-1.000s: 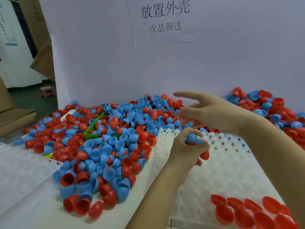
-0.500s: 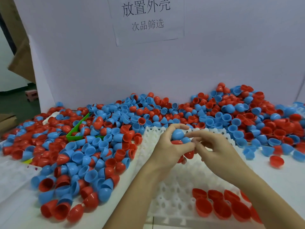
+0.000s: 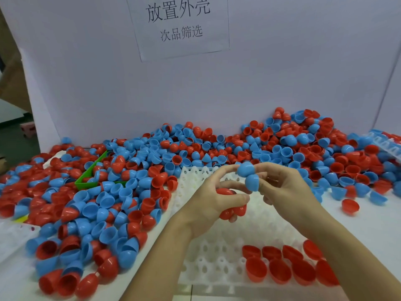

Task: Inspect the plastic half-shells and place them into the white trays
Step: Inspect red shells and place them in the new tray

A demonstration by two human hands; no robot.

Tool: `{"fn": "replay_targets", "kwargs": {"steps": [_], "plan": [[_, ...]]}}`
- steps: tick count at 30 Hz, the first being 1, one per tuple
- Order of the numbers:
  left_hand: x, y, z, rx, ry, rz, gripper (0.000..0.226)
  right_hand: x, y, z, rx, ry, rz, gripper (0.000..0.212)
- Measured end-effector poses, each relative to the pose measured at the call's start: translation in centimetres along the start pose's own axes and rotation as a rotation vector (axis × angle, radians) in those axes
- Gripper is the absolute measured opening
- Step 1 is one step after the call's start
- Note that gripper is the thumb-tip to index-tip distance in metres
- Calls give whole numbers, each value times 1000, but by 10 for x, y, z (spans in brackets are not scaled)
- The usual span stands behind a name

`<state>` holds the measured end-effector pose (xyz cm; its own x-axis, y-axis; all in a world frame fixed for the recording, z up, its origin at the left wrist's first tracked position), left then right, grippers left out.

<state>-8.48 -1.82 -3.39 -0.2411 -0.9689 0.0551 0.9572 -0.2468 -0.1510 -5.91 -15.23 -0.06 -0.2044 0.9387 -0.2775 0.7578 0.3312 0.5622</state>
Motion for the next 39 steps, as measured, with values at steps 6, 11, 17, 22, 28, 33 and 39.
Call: {"fn": "replay_targets", "kwargs": {"steps": [6,11,17,22,28,33,39], "plan": [[-7,1,-1,-33,12,73,42,-4,-2,0,47,-40,24,25],[-10,4,-3,-33,47,119,38,-4,-3,0,59,-71,-4,35],[-10,3,-1,-25,99,128,35,-1,-4,9,171,119,20,25],[-8,1,0,-27,146,107,31,0,-4,7,176,29,-81,36],[-11,-1,4,-1,149,117,29,10,-8,-1,175,49,-247,21],[-20,-3,6,3,94,162,24,16,-7,-7,124,-64,-180,21],[-23,-2,2,-54,55,148,18,1,-4,-14,69,-16,69,13]]}}
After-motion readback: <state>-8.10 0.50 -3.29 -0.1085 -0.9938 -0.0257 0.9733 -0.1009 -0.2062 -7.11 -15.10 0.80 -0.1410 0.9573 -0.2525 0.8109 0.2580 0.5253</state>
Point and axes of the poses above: each hand's wrist, its own y-axis towards the middle knuckle, its own x-axis out of the palm, z = x × y, the point moved 8 cm from there along y, towards the middle knuckle, and after that the axes turned 15 degrees about -x, right-handed, at the moved point
